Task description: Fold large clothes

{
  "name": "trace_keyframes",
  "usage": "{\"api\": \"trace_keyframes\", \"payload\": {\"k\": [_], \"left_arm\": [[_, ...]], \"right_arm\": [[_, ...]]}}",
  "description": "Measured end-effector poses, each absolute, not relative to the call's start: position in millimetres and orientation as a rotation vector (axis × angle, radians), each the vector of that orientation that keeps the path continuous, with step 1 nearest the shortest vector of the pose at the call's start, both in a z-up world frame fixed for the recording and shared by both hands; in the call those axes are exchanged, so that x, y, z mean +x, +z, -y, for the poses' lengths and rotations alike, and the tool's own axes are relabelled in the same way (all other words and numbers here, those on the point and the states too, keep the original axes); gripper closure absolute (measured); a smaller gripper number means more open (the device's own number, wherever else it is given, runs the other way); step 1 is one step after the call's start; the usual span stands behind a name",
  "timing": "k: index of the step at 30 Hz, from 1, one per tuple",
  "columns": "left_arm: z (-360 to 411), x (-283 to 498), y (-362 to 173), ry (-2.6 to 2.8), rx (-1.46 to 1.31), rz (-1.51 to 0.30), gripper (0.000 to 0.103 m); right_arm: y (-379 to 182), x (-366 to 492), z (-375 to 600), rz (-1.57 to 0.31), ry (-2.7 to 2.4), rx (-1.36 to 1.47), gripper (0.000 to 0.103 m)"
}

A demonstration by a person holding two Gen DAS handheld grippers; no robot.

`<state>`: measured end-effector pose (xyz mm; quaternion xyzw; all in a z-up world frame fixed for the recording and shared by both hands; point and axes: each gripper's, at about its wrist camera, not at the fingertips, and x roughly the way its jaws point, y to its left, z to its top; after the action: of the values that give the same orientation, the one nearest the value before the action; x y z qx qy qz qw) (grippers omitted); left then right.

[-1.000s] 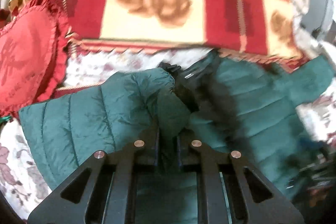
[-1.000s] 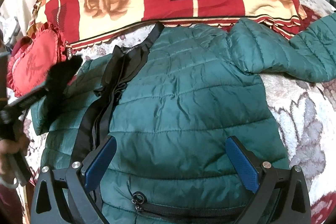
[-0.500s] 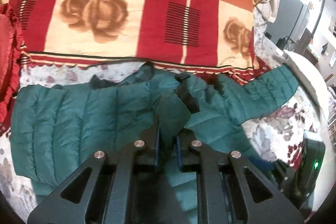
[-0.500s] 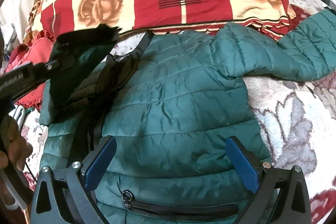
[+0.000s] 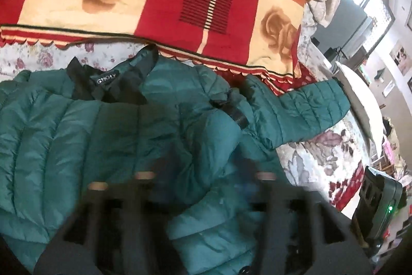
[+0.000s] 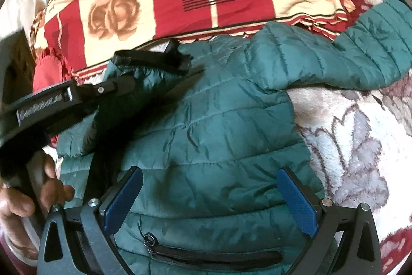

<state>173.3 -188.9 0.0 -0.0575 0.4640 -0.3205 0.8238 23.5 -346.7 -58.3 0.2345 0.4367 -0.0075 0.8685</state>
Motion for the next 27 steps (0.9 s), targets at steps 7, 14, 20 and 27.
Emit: {"api": "trace_keyframes", "payload": {"k": [7, 14, 20, 27], "left_arm": [[151, 166, 21, -0.675, -0.188, -0.978, 0.029], [66, 153, 30, -0.365, -0.073, -0.923, 0.029], [-7, 157, 0, -0.159, -0.139, -0.968, 0.029], [-40, 166, -5, -0.098, -0.219, -0.954, 0.029]], "right_arm": [[-58, 22, 350, -0.885, 0.026, 0.589, 0.000], [-46, 48, 326, -0.882, 0.130, 0.611, 0.000], [-79, 110, 316, -1.024, 0.112, 0.687, 0.018], [-61, 129, 314, -0.927, 0.086, 0.518, 0.084]]}}
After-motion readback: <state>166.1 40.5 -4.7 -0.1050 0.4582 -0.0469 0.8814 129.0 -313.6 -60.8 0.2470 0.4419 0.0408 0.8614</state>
